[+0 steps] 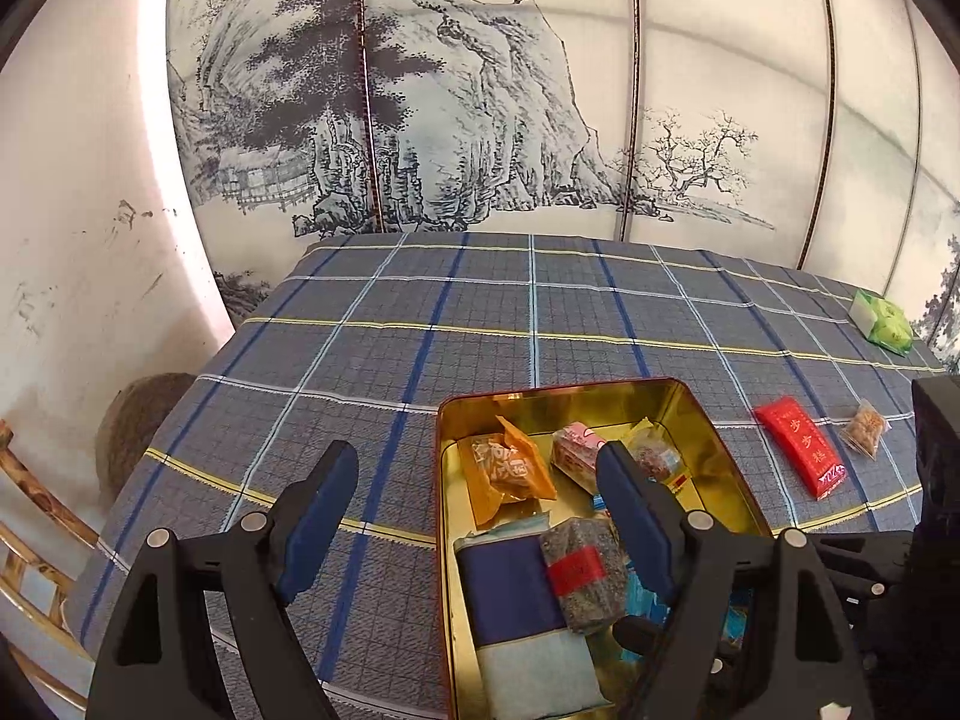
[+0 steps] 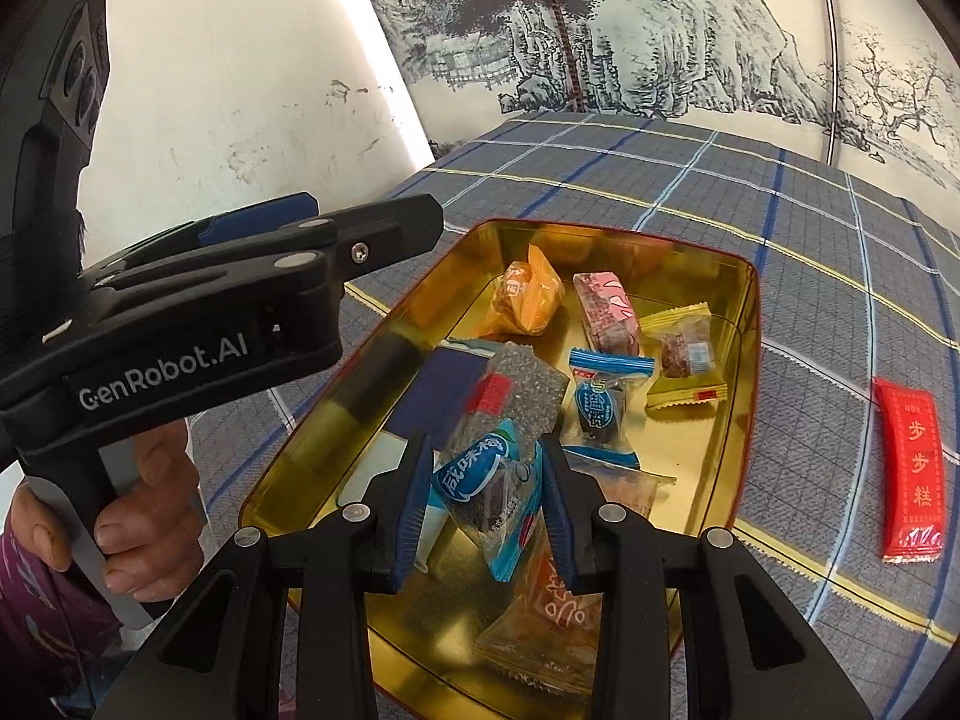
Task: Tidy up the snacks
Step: 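Carry the blue-wrapped candy in the right gripper over the tin, then lower the blue candy into the tin and open the right gripper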
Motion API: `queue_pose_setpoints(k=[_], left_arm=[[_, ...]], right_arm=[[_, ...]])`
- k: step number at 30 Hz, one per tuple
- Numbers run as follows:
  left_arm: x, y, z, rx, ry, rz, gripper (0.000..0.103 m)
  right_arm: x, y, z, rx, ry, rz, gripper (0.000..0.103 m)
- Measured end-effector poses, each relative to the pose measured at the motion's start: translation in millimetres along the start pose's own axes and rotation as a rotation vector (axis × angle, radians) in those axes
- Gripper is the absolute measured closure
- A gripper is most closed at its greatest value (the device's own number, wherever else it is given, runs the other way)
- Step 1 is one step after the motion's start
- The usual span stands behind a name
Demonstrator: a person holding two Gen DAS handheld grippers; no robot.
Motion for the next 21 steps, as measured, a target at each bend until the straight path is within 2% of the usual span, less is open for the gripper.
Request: queue_pose_setpoints(k=[12,21], left_arm=[[-2.8,0.6,-4.1,-0.007,-0.004,0.006,0.023],[3.6,-5.2,-4.9,-0.002,0.012,0.006,0.023]], right_arm=[[-4.0,-3.5,4.4,0.030,0.019,0.029,0.064],[3.5,-36.2,9.4,0.120,0.028,0.025,0.062]])
Point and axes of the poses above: each gripper's, at about its wrist camera, not at the fingertips, and y roughly the way its jaws point, x to its right, z to its top, the point moved 10 cm from there along y, roughly the way its jaws point, and after that the axes turned 9 degrees about x, right-handed, at the moved point
